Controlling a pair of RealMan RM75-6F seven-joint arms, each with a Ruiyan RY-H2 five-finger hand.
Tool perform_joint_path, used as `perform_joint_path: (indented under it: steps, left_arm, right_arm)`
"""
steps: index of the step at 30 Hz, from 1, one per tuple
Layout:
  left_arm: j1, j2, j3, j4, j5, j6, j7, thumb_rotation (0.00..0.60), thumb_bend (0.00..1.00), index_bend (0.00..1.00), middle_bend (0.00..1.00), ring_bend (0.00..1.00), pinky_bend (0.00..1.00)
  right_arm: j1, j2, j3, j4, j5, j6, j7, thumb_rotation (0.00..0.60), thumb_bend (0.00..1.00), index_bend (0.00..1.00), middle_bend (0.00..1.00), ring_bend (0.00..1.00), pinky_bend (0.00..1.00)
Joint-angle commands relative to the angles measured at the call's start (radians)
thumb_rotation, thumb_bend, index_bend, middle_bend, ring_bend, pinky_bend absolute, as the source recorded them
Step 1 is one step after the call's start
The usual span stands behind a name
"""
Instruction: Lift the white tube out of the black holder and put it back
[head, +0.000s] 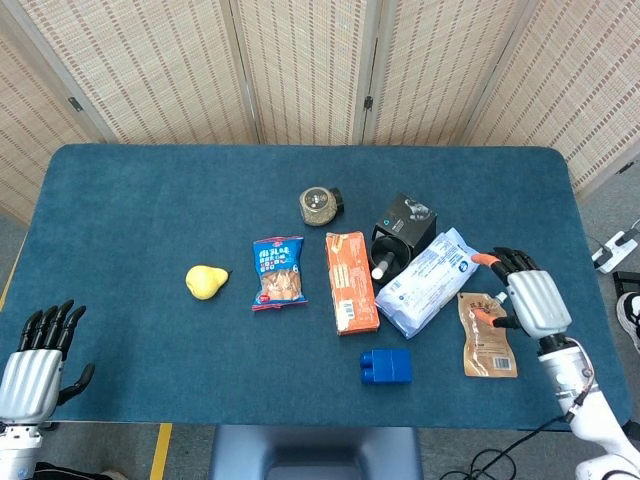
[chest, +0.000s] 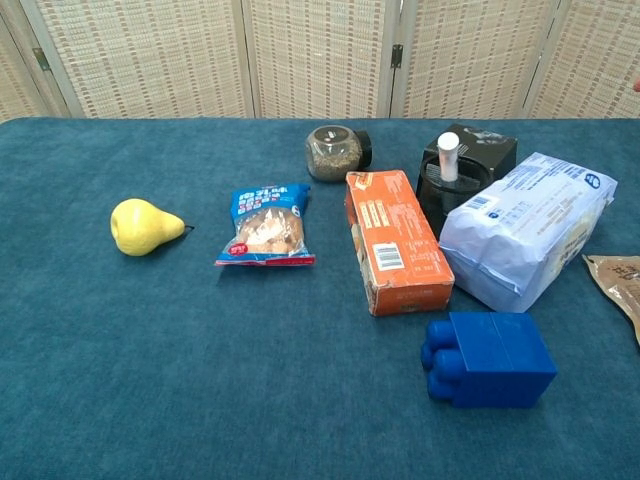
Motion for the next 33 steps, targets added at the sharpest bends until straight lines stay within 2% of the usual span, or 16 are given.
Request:
perform_joint_path:
  steps: [1,3,7,10,14,17,22,33]
  left_arm:
    - [0.004,0.002,0.002,0.001,0.000,0.004,-0.002,0.600,0.35,0.12,0.08,0.03,0.08]
    - [0.005,0.001,0.003,0.002,0.001,0.006,-0.005,0.600,0.35,0.12,0.08,0.03,0.08]
    - [0.009,0.001,0.004,0.007,-0.002,0.009,-0.007,0.600,0.35,0.12,0.08,0.03,0.08]
    - [0.011,0.002,0.003,0.009,-0.004,0.011,-0.009,0.600,0.35,0.12,0.08,0.03,0.08]
    - [0.013,0.003,0.003,0.011,-0.008,0.013,-0.011,0.600,0.35,0.12,0.08,0.03,0.08]
    - [0.013,0.002,0.003,0.013,-0.011,0.009,-0.008,0.600,0.35,0.12,0.08,0.03,0.08]
    - [0.010,-0.001,0.002,0.013,-0.009,0.007,-0.006,0.600,0.35,0.12,0.08,0.03,0.08]
    - [0.013,-0.002,0.000,0.026,-0.020,0.006,-0.015,0.600,0.35,0.12,0.08,0.03,0.08]
  right_arm:
    - [0.094,-0.059,0.051,-0.022,0.065,-0.094,-0.053,0.600,0.14,0.24,0.20,0.07,0.13]
    - [0.132,-0.103,0.073,-0.013,0.120,-0.117,-0.108,0.600,0.22,0.26,0.20,0.07,0.13]
    - [0.187,-0.200,0.100,0.021,0.202,-0.120,-0.198,0.600,0.23,0.33,0.24,0.07,0.13]
    - [0.222,-0.263,0.111,0.057,0.246,-0.128,-0.230,0.600,0.18,0.38,0.26,0.08,0.13]
    - [0.256,-0.324,0.109,0.097,0.276,-0.130,-0.271,0.600,0.06,0.41,0.27,0.09,0.13]
    - [0.273,-0.357,0.107,0.127,0.291,-0.128,-0.288,0.600,0.04,0.44,0.29,0.10,0.13]
    - [0.302,-0.408,0.108,0.175,0.314,-0.131,-0.316,0.600,0.17,0.49,0.30,0.11,0.13]
    - [0.336,-0.459,0.113,0.249,0.319,-0.128,-0.304,0.600,0.19,0.49,0.30,0.11,0.13]
